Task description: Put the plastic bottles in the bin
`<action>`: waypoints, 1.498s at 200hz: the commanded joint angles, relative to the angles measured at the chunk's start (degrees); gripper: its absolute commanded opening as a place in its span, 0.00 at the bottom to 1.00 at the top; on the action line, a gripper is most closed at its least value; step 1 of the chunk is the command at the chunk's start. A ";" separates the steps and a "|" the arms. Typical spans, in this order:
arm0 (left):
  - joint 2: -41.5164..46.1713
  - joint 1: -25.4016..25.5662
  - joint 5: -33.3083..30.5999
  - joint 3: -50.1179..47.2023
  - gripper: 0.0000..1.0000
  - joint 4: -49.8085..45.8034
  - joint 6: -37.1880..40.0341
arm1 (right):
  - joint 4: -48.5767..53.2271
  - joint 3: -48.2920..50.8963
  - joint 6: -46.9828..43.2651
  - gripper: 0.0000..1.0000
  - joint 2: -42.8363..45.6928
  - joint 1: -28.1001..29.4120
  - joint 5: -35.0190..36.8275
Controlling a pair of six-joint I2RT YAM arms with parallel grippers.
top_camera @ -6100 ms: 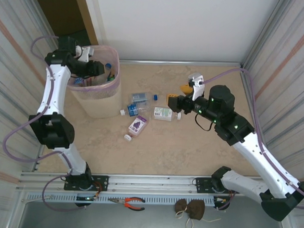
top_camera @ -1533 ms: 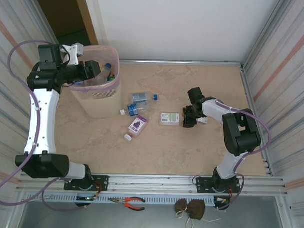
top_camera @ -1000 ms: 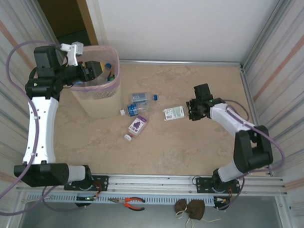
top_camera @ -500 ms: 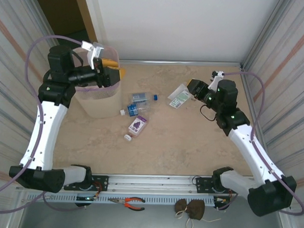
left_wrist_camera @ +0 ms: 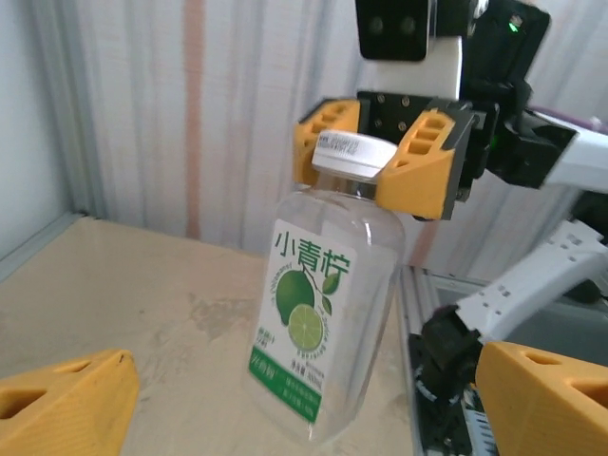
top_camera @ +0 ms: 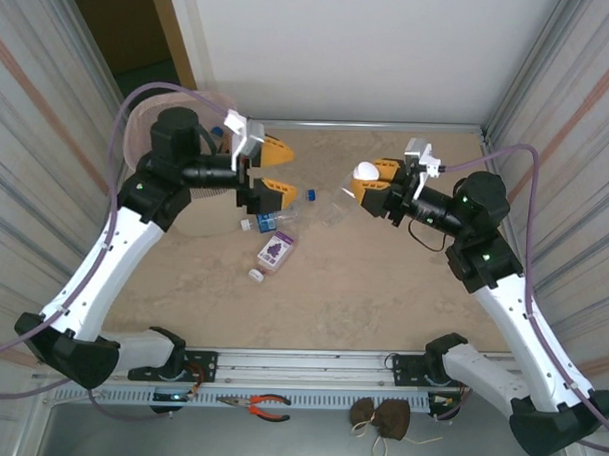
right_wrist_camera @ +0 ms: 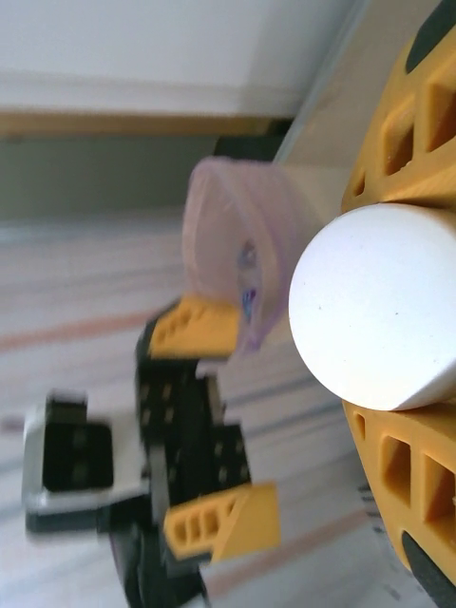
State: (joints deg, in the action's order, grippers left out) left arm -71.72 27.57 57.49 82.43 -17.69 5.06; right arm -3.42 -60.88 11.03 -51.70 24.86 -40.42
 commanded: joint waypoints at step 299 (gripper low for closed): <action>2.07 6.74 -7.56 3.67 0.60 -9.75 19.77 | 6.19 -5.68 -20.07 0.77 6.70 13.83 11.87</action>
State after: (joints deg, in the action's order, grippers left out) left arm -72.42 37.10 54.68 83.68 -27.31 27.40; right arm 2.26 -67.24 -8.45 -47.75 38.61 -35.88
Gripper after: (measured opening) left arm 0.647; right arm 0.758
